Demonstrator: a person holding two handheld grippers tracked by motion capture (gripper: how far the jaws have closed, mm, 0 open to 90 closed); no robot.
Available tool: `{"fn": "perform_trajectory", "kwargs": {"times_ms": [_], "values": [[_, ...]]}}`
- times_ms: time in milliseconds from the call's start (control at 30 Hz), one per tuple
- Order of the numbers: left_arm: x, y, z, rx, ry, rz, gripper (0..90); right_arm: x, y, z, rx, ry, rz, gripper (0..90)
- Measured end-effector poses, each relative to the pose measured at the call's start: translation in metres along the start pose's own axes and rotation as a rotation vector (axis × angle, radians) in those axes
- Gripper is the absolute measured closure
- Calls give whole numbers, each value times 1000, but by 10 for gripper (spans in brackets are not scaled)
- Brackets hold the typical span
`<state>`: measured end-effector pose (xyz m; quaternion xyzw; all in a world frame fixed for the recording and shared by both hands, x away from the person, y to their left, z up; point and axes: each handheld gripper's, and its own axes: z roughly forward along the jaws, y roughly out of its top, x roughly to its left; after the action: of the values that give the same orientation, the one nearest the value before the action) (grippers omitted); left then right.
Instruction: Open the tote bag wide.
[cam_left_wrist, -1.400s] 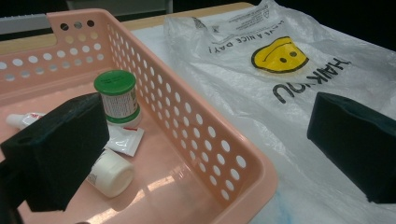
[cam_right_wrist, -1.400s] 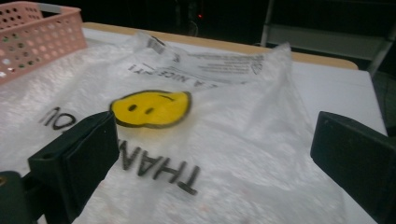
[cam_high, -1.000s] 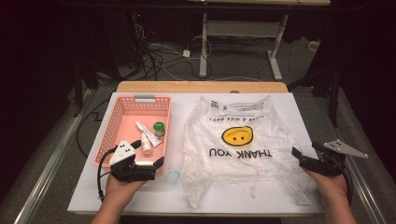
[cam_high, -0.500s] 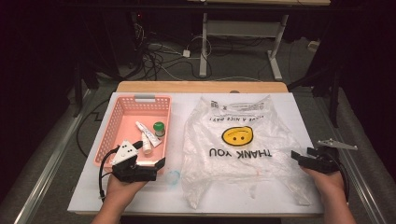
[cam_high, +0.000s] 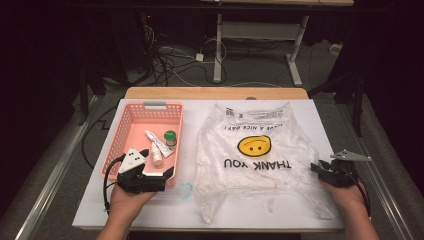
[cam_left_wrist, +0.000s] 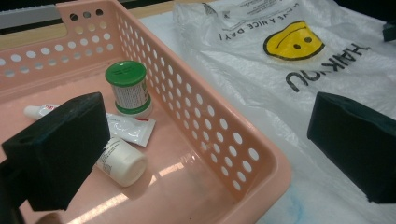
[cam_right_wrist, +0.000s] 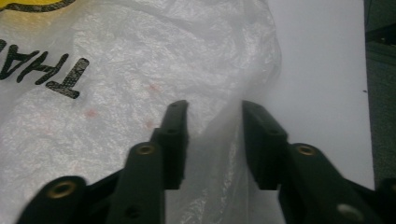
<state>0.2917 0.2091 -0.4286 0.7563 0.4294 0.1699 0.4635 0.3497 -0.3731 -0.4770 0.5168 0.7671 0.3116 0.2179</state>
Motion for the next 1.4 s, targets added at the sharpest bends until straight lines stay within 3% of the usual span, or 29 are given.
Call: {"fn": "perform_trajectory", "kwargs": {"times_ms": [33, 67, 100, 133, 233, 267, 367, 500, 533, 633, 667, 700, 833, 867, 967, 1067, 1100, 1133, 1167, 1267, 1400], "values": [[0, 0, 0, 0, 0, 0, 0, 0, 0, 0, 0, 0, 0, 699], [1, 0, -1, 19, 0, -4, 0, 0, 0, 0, -1, 6, -1, 810], [2, -3, -3, 14, 7, -16, 0, -1, 0, 0, -3, 16, -1, 868], [3, -5, -5, -16, -16, -38, 0, -1, 0, 0, -3, 21, -4, 900], [2, -3, -5, -47, -33, -67, 0, 1, 0, -1, -7, 48, -16, 900], [0, 0, -6, -47, -15, -58, 0, 2, 0, -2, -11, 47, -16, 900], [0, 0, -7, -61, -14, -54, 0, 7, -1, -7, -17, 32, -29, 900], [-1, -5, -2, -41, -14, -26, 0, 17, -6, -25, -47, 28, -35, 900], [-1, -6, -2, -36, -16, -25, 0, 22, -10, -33, -56, 41, -17, 900], [-2, -5, -3, -47, -25, -23, 0, 32, -18, -45, -48, 60, -41, 900], [-2, -5, -2, -41, -62, -58, 0, 37, -24, -50, -50, 77, -34, 900], [-2, -5, -2, -35, -70, -65, 0, 41, -28, -54, -47, 88, -40, 900], [-4, -5, 1, -9, -57, -48, 0, 53, -45, -65, -37, 114, -55, 900], [-5, -5, 3, 6, -66, -48, 0, 54, -49, -67, -34, 119, -54, 892], [-7, -6, 4, 2, -44, -6, 0, 52, -55, -73, -43, 148, -33, 711], [-8, -6, 2, -14, -27, 21, 0, 47, -48, -84, -127, 141, -6, 584], [-8, -6, 2, -14, -27, 21, 0, 47, -48, -84, -127, 141, -6, 584], [-7, -5, 0, -14, -40, 3, 0, 44, -40, -86, -173, 141, -6, 533], [-7, -5, 0, -10, -45, -6, 0, 41, -34, -86, -184, 140, 1, 510], [-6, -5, 0, -6, -38, -13, 0, 30, -15, -75, -208, 108, 6, 441], [-8, -5, -2, -14, -30, -3, 0, 10, 10, -50, -185, 101, 42, 398]]}}
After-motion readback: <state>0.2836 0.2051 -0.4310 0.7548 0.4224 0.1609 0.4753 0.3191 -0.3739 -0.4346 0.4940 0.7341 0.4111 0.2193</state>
